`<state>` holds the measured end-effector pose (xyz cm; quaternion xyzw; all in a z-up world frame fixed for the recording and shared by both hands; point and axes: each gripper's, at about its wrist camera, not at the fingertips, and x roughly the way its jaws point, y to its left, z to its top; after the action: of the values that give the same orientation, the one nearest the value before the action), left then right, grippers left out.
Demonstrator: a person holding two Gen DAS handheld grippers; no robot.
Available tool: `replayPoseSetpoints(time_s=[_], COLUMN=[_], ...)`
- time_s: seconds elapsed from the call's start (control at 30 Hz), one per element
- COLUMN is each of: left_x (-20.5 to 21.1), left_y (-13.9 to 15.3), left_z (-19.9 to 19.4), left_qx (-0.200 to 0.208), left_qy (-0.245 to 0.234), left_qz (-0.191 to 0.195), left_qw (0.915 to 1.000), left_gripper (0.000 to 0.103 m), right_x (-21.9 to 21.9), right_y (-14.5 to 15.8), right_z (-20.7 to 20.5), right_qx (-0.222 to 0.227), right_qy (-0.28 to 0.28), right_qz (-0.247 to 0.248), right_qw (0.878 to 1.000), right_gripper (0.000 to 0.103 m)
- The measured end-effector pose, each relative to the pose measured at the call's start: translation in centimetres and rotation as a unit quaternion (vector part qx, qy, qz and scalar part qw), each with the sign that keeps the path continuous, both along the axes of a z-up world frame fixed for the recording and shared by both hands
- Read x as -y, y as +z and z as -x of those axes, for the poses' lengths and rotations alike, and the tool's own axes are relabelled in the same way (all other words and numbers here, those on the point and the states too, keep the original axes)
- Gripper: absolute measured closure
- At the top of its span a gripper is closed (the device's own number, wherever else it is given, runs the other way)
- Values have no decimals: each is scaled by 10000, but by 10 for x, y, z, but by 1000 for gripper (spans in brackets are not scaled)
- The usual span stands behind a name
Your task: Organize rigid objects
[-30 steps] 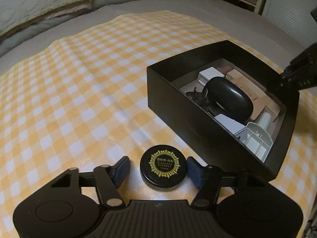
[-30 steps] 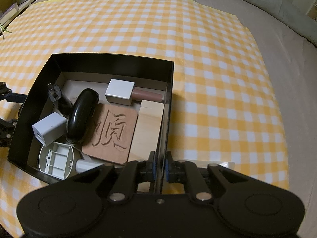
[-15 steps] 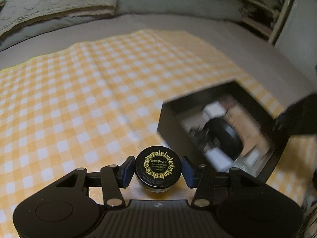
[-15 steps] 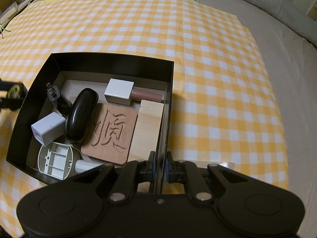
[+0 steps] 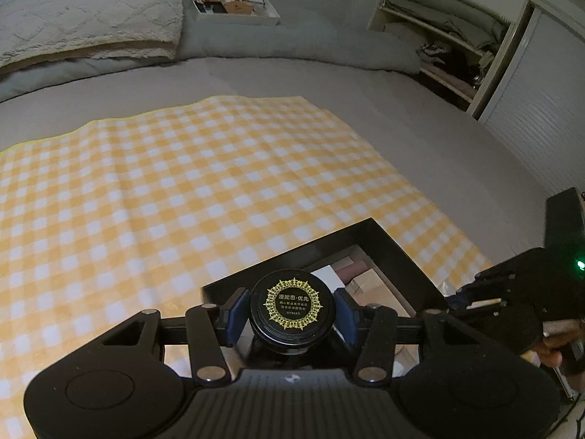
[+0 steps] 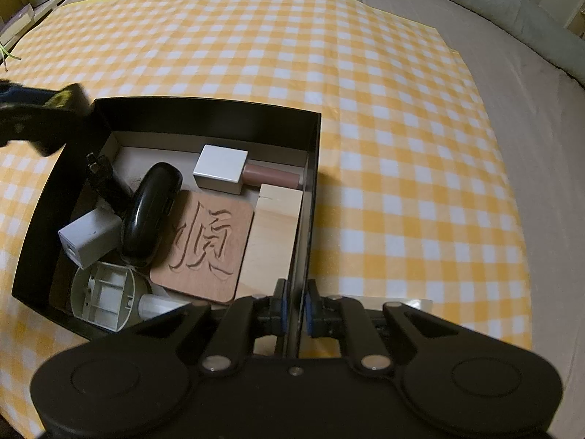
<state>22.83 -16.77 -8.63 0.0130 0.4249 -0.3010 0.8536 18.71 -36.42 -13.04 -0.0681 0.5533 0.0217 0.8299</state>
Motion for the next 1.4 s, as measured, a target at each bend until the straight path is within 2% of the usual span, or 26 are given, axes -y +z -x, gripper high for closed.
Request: replayPoseSetpoints(time_s=[0.27,0.37,0.47,0.87,1.0,1.4], left_x=[23,24,23,23,20,8], left_y=[-20,-26,-26,-15,-12,-4], left_z=[-18,-22,-21,-1,4,18], left_qx=[-240,-342,-475,-405,-409,-367], left_qy=[145,240,333,298,332,429], left_qz=[-226,-214,-205,-395,-431,-579], left_qw=[9994,9989,9981,9980,9977,9967], left_gripper=[50,34,29,3,0,0], right_x=[1,1,3,-1,-1,-1], right_y=[0,0,-1,-2,-2,-3], right_z=[-1,-1,-2,-1,-1,-2], right_qx=[5,6,3,-2,-6,-9], right_qy=[10,16,19,29,20,-20], right_qz=[-41,-52,-73,-1,8,57], right_qw=[10000,10000,10000,10000,10000,10000], right_gripper=[94,94,94,94,94,94])
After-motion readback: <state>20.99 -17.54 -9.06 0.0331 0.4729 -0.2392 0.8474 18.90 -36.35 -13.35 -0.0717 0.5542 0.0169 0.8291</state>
